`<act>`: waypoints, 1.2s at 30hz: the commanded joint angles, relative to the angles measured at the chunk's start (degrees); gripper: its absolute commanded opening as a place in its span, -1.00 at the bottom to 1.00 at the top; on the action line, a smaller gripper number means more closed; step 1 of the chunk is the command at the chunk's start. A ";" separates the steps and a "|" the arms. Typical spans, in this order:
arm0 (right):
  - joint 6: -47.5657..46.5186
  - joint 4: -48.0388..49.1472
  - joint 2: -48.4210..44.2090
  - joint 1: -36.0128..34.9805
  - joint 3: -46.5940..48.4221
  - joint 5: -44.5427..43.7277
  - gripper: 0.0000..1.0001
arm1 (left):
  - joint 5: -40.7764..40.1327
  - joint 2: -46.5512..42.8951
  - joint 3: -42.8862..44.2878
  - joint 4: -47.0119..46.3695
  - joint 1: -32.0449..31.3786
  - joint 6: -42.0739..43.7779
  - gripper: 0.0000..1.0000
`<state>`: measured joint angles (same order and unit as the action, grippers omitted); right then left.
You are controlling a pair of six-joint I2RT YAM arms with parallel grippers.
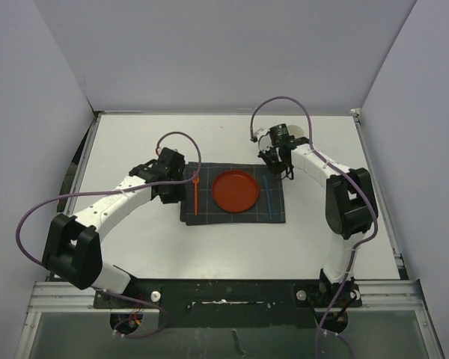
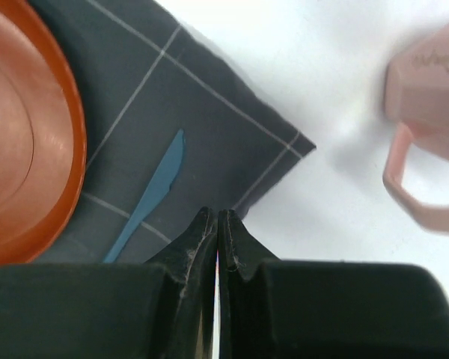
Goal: Set the dinner table for one person
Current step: Adjust the fork on the napkin.
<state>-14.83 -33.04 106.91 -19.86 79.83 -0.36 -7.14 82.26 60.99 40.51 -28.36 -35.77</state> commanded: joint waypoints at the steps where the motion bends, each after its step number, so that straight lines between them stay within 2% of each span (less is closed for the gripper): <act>1: -0.76 2.27 3.41 -0.18 7.30 1.05 -1.00 | 0.71 3.89 1.74 -3.66 0.68 0.06 -0.43; 6: -0.23 -0.14 8.95 -0.40 16.29 1.95 -1.00 | 1.58 7.54 2.60 -4.39 1.16 -0.19 -0.44; 9: -0.09 -0.52 10.29 -1.18 17.78 2.34 -1.00 | 2.84 9.93 2.82 -4.44 1.58 -0.68 -0.44; 24: -0.21 -0.90 10.79 -5.59 15.39 2.03 -1.00 | 5.20 14.77 3.04 -4.74 1.99 -2.54 -0.45; 36: -0.82 2.25 12.18 -5.44 12.21 2.10 -1.00 | 4.97 15.27 2.33 -4.59 3.05 -2.22 -0.45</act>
<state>-14.87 -33.89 117.99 -25.54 92.75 1.26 -2.46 96.44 61.56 37.41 -26.24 -38.09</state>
